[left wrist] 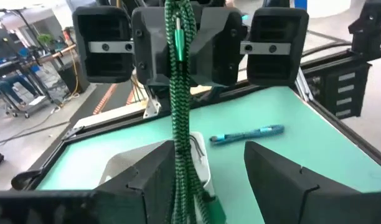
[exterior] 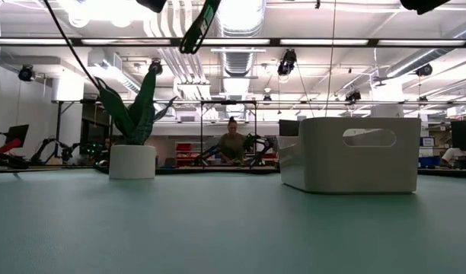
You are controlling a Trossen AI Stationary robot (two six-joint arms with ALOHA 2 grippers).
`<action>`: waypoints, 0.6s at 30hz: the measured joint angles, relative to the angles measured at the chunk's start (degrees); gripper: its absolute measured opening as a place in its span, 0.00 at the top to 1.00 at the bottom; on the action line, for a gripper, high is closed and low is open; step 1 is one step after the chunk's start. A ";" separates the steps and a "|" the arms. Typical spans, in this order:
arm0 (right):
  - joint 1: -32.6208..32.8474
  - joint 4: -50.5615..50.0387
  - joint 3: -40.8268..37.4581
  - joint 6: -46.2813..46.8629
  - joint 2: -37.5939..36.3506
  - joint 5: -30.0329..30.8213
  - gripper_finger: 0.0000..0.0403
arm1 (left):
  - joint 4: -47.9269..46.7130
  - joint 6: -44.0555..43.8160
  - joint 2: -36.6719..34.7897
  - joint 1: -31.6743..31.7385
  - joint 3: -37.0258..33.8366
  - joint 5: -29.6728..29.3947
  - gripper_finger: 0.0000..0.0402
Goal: Pick and place USB-C Cables
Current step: Put the green charger cable into the gray bin
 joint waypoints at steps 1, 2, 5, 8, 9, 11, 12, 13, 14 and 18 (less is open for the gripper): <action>0.00 -0.56 0.00 1.06 -0.10 0.01 0.87 | -0.79 -0.66 -0.43 -0.02 -0.01 0.01 0.55; 0.00 -1.24 0.00 1.92 -0.22 0.02 0.87 | -1.42 -1.16 -0.87 -0.02 -0.06 0.02 0.55; 0.00 -3.40 0.00 3.89 -0.48 0.08 0.87 | -1.92 -1.35 -2.11 -0.04 -0.74 0.02 0.55; 0.00 -5.51 0.00 5.00 -0.96 1.06 0.87 | -2.02 -2.65 -3.31 -0.04 -1.97 -0.03 0.55; 0.00 -6.44 0.00 5.43 -1.31 1.11 0.87 | -2.02 -2.73 -3.87 -0.04 -2.49 -0.16 0.55; 0.00 -8.33 0.00 7.03 -2.26 1.31 0.87 | -1.94 -2.77 -4.84 -0.04 -3.30 -0.92 0.55; 0.00 -9.75 0.01 7.75 -2.92 1.43 0.87 | -2.00 -2.79 -5.35 -0.04 -3.68 -1.40 0.55; 0.00 -11.41 0.19 8.44 -3.48 1.71 0.87 | -2.02 -2.90 -5.77 -0.04 -3.96 -1.72 0.55; 0.00 -13.42 0.65 9.03 -4.11 2.55 0.87 | -2.00 -3.23 -6.22 -0.04 -4.12 -1.75 0.55; -0.35 -26.66 4.64 12.08 -6.62 3.92 0.87 | -1.92 -4.24 -7.51 -0.04 -4.61 -1.84 0.55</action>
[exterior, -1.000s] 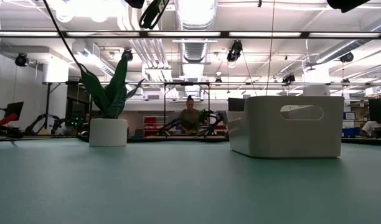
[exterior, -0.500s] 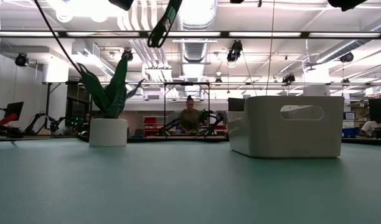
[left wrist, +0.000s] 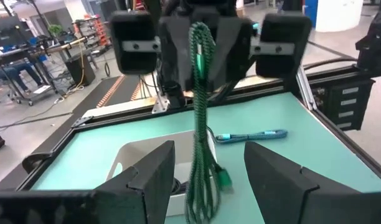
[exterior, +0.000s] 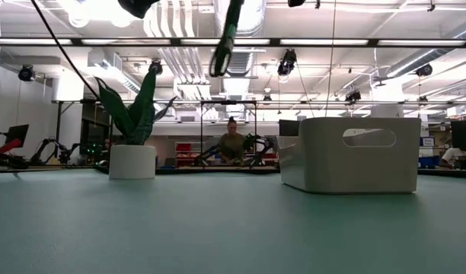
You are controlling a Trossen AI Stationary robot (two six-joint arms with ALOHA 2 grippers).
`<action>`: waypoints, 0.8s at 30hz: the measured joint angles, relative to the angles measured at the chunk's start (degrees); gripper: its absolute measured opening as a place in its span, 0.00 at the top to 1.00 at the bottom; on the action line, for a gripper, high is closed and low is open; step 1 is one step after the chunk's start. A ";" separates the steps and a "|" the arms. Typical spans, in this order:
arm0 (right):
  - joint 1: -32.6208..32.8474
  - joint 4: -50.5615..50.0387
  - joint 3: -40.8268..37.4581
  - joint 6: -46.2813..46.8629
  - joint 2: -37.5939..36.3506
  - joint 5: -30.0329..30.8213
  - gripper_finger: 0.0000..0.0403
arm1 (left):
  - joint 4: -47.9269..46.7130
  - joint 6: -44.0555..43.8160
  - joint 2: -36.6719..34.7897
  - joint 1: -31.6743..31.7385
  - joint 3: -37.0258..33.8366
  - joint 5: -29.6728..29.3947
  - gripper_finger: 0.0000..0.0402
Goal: Pick and place USB-C Cables
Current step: Put the green charger cable into the gray bin
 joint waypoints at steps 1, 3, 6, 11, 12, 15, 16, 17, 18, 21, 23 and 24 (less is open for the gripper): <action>-0.23 -4.32 1.46 1.45 -0.51 0.03 0.87 | -0.10 0.00 -0.20 0.00 -0.12 0.00 0.55; -0.88 -13.40 5.27 4.69 -1.12 0.03 0.87 | -0.04 0.00 -0.65 0.00 -0.44 -0.01 0.55; -1.91 -29.79 11.84 9.56 -1.16 0.03 0.87 | 0.09 0.00 -1.26 0.00 -0.88 -0.04 0.55; -3.69 -51.65 21.66 16.20 -0.42 -0.02 0.87 | 0.01 -0.02 -1.61 0.00 -1.47 -0.12 0.55; -3.98 -54.35 23.00 17.25 -0.42 -0.01 0.87 | 0.15 -0.02 -1.61 0.00 -1.53 -0.11 0.55; -4.88 -61.35 25.71 20.60 -0.69 -0.18 0.87 | 0.04 -0.02 -1.61 0.00 -1.67 -0.11 0.55; -5.26 -63.78 26.41 22.12 -0.80 -0.49 0.87 | 0.05 -0.03 -1.61 0.00 -1.67 -0.13 0.55; -5.71 -65.62 27.15 23.65 -0.85 -1.03 0.87 | 0.12 -0.02 -1.61 0.00 -1.67 -0.11 0.55; -6.26 -67.43 27.89 25.26 -0.85 -1.95 0.87 | 0.18 -0.03 -1.61 0.00 -1.67 -0.12 0.55; -8.29 -72.96 29.27 30.05 -0.78 -5.39 0.87 | 0.16 -0.02 -1.61 0.00 -1.67 -0.13 0.55; -9.78 -74.94 29.68 32.70 -0.64 -8.49 0.87 | 0.16 -0.04 -1.61 0.00 -1.67 -0.13 0.55; -10.58 -75.97 29.74 33.75 -0.56 -10.24 0.87 | 0.16 -0.02 -1.61 0.00 -1.67 -0.12 0.55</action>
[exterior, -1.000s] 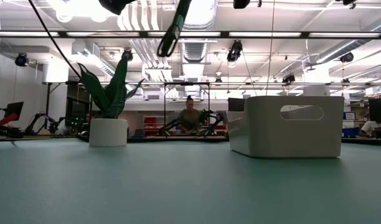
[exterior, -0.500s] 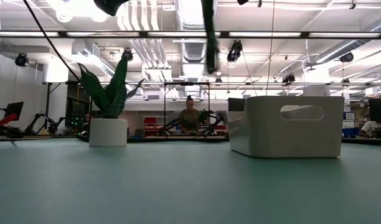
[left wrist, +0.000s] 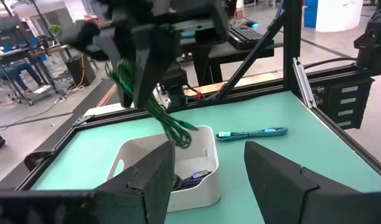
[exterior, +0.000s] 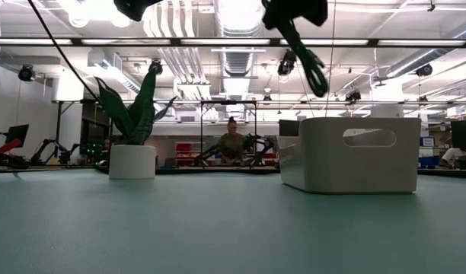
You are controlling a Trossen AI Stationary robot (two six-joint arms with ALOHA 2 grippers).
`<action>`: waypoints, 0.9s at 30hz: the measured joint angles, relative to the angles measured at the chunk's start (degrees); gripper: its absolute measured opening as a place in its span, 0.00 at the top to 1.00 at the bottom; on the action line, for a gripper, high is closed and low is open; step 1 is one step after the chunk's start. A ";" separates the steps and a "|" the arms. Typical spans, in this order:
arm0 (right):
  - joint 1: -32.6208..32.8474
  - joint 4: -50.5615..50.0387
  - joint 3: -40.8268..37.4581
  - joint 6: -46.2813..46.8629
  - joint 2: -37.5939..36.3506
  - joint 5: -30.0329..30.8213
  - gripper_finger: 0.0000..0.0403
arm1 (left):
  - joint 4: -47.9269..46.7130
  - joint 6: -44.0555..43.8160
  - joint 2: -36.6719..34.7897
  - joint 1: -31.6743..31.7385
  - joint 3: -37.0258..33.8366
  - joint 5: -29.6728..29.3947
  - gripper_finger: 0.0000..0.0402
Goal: Pick and place USB-C Cables
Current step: Put the green charger cable into the gray bin
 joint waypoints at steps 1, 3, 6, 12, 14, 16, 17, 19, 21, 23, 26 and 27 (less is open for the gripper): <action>-0.81 -0.75 0.00 0.91 0.04 -1.81 0.87 | 0.01 0.00 0.00 0.00 0.00 0.00 0.55; -2.60 -1.57 0.02 2.95 0.04 -5.47 0.87 | 0.01 0.00 0.00 0.00 0.00 -0.01 0.55; -5.63 -3.99 0.02 5.72 0.04 -11.15 0.87 | 0.06 -0.02 0.00 0.00 0.00 0.01 0.55; -11.83 -9.64 0.02 10.17 0.84 -20.44 0.87 | 0.06 -0.02 0.00 0.00 0.00 -0.01 0.55; -13.75 -11.07 0.02 11.34 1.35 -23.33 0.87 | 0.05 0.00 0.00 0.00 0.00 0.00 0.55; -15.51 -12.45 0.01 12.18 2.06 -26.24 0.87 | 0.06 -0.02 0.00 0.00 0.00 -0.01 0.55; -16.39 -13.05 0.01 12.52 2.36 -27.84 0.87 | 0.06 0.00 0.00 0.00 0.00 0.00 0.55; -17.80 -14.43 0.00 13.39 3.39 -30.40 0.87 | 0.13 0.00 0.01 0.00 0.00 0.00 0.55; -18.96 -15.82 0.00 13.82 4.40 -32.22 0.87 | 0.13 0.00 0.02 0.00 0.00 -0.01 0.55; -19.79 -17.18 0.00 14.21 5.62 -33.65 0.87 | 0.17 0.00 0.01 0.00 -0.02 0.01 0.55; -20.56 -19.27 -0.02 14.22 7.53 -34.81 0.87 | 0.17 -0.01 0.02 0.00 -0.10 0.01 0.55; -20.64 -19.57 -0.02 14.24 8.13 -35.07 0.87 | 0.14 -0.01 0.02 0.00 -0.18 -0.01 0.55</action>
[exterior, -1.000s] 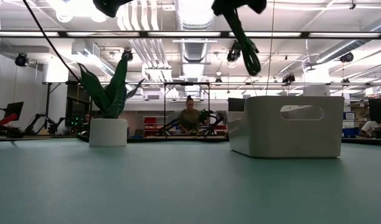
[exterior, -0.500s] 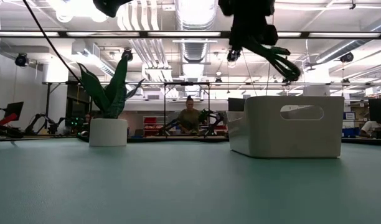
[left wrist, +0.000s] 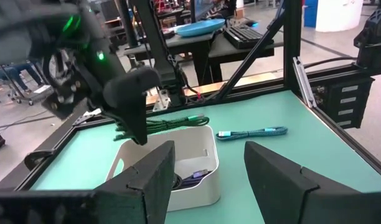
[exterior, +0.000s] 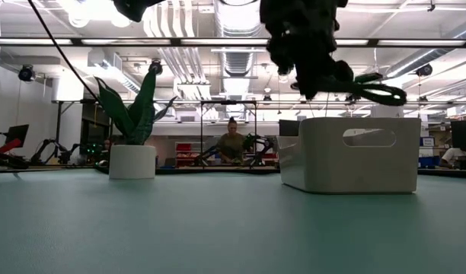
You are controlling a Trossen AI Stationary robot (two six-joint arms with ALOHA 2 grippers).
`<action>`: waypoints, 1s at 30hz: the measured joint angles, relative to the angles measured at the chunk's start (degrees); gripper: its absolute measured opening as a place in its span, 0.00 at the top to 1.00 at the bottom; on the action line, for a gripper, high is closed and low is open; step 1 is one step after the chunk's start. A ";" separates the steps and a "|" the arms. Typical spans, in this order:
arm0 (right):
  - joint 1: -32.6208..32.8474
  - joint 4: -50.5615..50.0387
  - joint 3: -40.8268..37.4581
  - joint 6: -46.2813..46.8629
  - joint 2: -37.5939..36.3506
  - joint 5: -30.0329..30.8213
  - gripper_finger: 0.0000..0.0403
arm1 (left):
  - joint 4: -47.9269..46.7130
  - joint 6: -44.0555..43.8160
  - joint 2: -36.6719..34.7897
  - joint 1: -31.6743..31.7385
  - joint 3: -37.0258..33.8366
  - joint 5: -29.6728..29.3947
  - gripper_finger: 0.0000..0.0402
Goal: Pick and place USB-C Cables
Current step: Put the green charger cable into the gray bin
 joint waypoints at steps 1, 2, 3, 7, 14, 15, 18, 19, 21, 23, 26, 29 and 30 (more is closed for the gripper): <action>-0.08 -0.18 0.00 0.04 0.57 -0.02 0.87 | -0.01 -0.01 0.00 0.00 -0.02 0.01 0.55; -0.14 -0.42 0.00 0.13 1.21 -0.12 0.87 | -0.02 -0.01 0.00 0.00 -0.02 0.01 0.55; -0.13 -0.48 0.00 0.21 1.82 -0.18 0.87 | 0.00 -0.01 0.00 0.00 -0.02 0.01 0.55; -0.13 -0.25 0.00 0.32 4.17 -0.19 0.87 | 0.00 -0.03 0.00 0.00 -0.21 0.01 0.55; -0.40 -0.17 -0.02 1.11 7.30 -0.20 0.87 | 0.03 -0.10 0.00 0.00 -0.63 0.01 0.55; -0.53 -0.17 -0.02 1.16 7.67 -0.21 0.87 | 0.02 -0.10 0.00 0.00 -0.65 0.01 0.55; -1.01 -0.35 0.04 1.27 8.34 -0.19 0.87 | 0.03 -0.08 0.00 0.00 -0.71 0.01 0.55; -1.15 -0.16 0.04 1.28 8.62 -0.21 0.87 | 0.02 -0.09 0.00 0.00 -0.72 0.01 0.55; -1.66 -0.41 0.04 1.28 8.86 -0.23 0.87 | 0.02 -0.08 0.00 0.00 -0.72 0.01 0.55; -2.17 -0.30 0.04 1.29 8.91 -0.21 0.87 | 0.07 -0.08 0.00 0.00 -0.72 0.01 0.55; -3.02 -0.24 0.04 1.26 8.89 -0.13 0.87 | 0.05 0.01 0.00 0.00 -0.72 0.01 0.55; -3.56 -0.08 0.04 1.18 8.89 0.25 0.87 | 0.07 0.01 0.00 0.00 -0.72 0.01 0.55; -3.70 -0.08 0.04 1.14 8.96 0.25 0.87 | 0.09 0.01 0.00 0.02 -0.72 0.01 0.55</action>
